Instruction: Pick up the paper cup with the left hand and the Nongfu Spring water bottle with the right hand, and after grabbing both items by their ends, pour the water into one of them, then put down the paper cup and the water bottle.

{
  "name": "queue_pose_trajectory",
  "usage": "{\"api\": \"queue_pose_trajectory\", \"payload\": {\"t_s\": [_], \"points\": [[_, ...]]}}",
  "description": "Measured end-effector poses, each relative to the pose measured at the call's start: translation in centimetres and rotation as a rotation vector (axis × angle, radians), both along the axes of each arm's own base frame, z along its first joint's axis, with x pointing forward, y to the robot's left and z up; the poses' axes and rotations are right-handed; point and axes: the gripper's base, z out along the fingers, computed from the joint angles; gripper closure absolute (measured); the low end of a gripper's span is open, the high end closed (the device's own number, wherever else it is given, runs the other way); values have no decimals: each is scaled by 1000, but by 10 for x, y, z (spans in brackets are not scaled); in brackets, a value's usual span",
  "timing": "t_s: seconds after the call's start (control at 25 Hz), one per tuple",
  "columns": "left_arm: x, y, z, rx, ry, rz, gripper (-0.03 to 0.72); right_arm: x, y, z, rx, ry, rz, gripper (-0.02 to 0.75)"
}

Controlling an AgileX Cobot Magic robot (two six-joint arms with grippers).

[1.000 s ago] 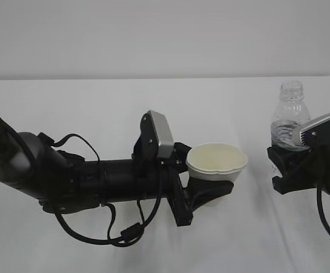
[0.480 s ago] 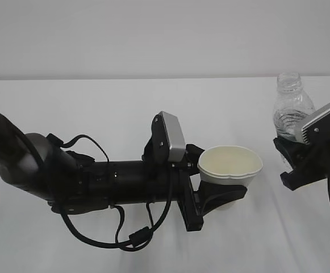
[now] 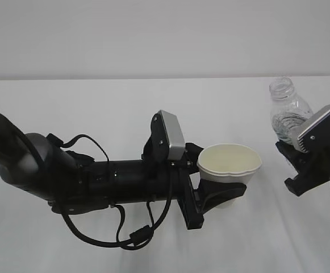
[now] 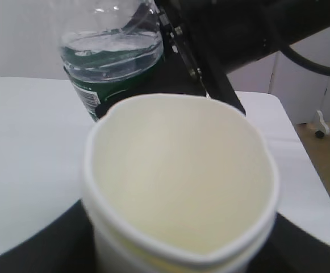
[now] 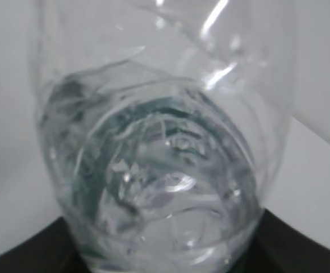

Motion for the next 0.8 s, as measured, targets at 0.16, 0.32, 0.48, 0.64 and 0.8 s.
{"api": "queue_pose_trajectory", "payload": {"t_s": [0.16,0.32,0.48,0.64,0.8], "points": [[0,0,0,-1,1,2,253,0,0,0,-28,-5,12,335],[1,0,0,-3,3,9,254,0,0,0,-88,-21,39,335],[1,0,0,-4,3,10,255,0,-1,0,-123,-29,43,335],[1,0,0,-4,3,10,255,1,-2,0,-181,-48,54,335],[1,0,0,-4,3,10,256,2,-3,2,-241,-82,61,335]]}}
